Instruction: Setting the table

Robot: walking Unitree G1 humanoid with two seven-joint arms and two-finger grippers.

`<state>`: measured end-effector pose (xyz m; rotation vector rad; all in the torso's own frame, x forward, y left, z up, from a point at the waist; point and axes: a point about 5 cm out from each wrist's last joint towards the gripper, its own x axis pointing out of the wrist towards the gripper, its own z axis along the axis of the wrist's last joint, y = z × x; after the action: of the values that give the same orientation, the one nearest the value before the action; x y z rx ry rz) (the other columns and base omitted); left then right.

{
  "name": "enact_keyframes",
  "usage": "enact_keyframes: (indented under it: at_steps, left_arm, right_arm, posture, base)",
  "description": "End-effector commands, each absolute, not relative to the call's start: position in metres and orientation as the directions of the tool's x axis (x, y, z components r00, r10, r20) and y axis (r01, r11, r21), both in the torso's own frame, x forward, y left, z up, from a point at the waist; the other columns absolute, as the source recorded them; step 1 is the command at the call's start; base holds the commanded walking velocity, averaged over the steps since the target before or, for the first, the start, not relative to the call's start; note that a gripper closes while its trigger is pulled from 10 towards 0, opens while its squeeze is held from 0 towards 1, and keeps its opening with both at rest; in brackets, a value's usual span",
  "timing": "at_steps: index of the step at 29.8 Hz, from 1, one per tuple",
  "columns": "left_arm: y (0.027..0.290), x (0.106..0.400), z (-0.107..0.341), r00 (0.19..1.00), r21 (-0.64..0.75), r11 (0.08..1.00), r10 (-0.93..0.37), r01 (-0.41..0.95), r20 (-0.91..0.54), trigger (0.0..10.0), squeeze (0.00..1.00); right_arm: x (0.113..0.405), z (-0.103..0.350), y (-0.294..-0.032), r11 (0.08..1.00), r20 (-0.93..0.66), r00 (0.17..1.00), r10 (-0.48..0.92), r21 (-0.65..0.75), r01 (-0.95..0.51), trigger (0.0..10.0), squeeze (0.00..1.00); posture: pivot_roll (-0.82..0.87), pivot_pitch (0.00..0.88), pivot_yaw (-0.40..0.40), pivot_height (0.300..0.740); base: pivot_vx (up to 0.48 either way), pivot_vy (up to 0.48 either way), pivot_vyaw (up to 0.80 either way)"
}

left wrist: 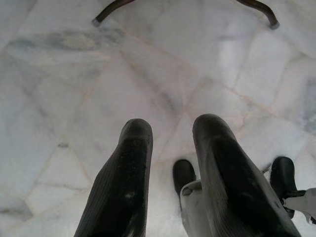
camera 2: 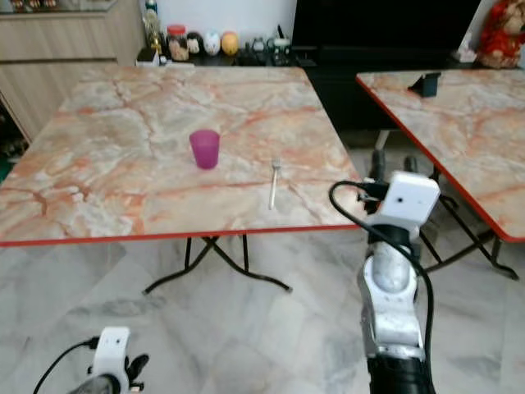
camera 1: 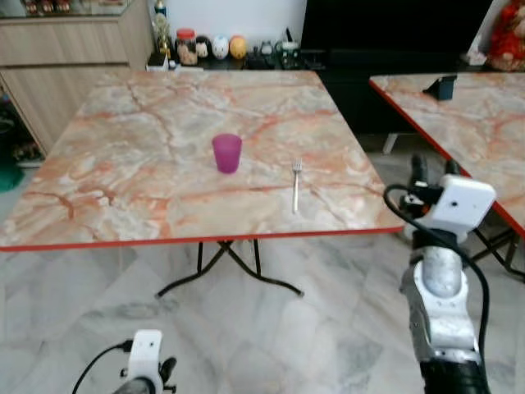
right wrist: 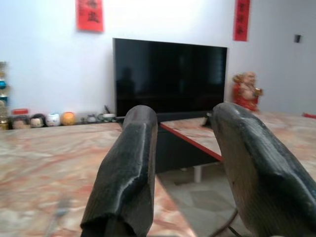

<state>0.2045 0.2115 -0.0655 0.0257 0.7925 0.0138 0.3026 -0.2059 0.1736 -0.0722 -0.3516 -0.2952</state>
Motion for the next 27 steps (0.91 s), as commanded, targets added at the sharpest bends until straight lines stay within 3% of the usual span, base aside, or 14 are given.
enact_keyframes:
  at_steps: [1,22,27]
  left_arm:
    - [0.2172,0.2018,-0.0658,0.699,0.033,0.999,0.037,-0.019,-0.714,10.0,0.00]
    - [0.2181,0.2034,-0.0646,0.705,0.036,0.999,0.044,-0.027,-0.708,10.0,0.00]
    - [0.2181,0.2040,-0.0642,0.707,0.040,0.999,0.042,-0.018,-0.706,10.0,0.00]
  right_arm:
    - [0.3057,0.1739,-0.2008,0.960,0.344,0.903,-0.258,-0.010,0.279,10.0,0.00]
    - [0.3064,0.1724,-0.2007,0.959,0.339,0.901,-0.268,0.001,0.285,10.0,0.00]
    - [0.3064,0.1719,-0.2006,0.958,0.338,0.901,-0.271,0.003,0.287,10.0,0.00]
  posture:
    - [0.04,0.000,-0.034,0.727]
    - [0.05,0.000,-0.028,0.727]
    - [0.05,0.000,-0.028,0.727]
  base:
    - [0.000,0.345,0.00]
    - [0.000,0.341,0.00]
    - [0.000,0.000,0.00]
